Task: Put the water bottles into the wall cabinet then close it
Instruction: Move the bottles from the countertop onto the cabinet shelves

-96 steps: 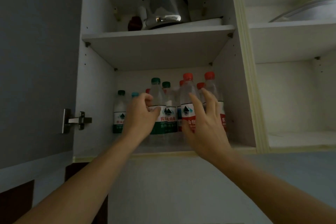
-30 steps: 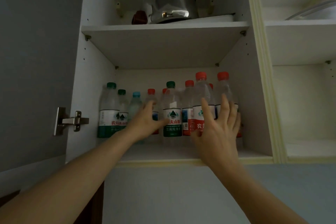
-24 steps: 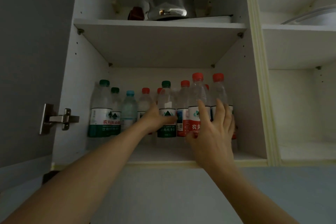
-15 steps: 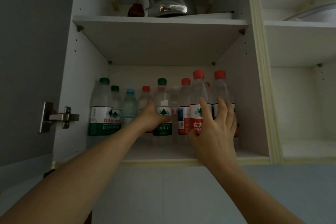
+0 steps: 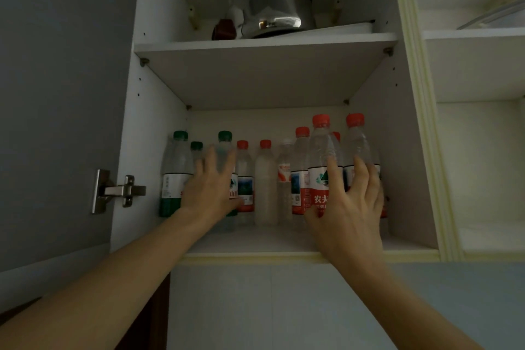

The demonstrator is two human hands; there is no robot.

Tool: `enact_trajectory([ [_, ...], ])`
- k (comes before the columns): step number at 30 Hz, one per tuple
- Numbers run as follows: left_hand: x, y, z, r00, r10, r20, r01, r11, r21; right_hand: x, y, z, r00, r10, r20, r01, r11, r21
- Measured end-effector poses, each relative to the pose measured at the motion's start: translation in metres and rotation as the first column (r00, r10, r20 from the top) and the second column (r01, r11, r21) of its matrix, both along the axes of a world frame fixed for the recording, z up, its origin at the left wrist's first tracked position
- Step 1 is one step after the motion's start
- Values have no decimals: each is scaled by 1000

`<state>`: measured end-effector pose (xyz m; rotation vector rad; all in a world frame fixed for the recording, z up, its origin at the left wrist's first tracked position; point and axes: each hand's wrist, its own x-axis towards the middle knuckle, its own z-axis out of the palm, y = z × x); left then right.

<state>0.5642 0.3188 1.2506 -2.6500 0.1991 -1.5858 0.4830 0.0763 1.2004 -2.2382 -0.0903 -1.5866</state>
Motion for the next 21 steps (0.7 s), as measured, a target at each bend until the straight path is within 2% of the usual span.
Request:
enact_trajectory([
  [3,2,3,5,992,118,-39,-103,956,274,0,1,0,1000,-3,-1,3,1000,1],
  [5,5,9,8,970,243,-14,-208,855,475,0,1,-1,1000,-3,3,3,1000,4],
  [7,9,16,8,951,309,6,-257,781,569,0,0,-1,1000,2,-1,-2,1000,1],
  [11,13,23,8,931,365,0,-296,753,587,1,-1,-3,1000,9,15,-9,1000,-4],
  [21,5,35,6,900,434,-49,-332,752,569,2,-3,-2,1000,4,-12,-4,1000,-16],
])
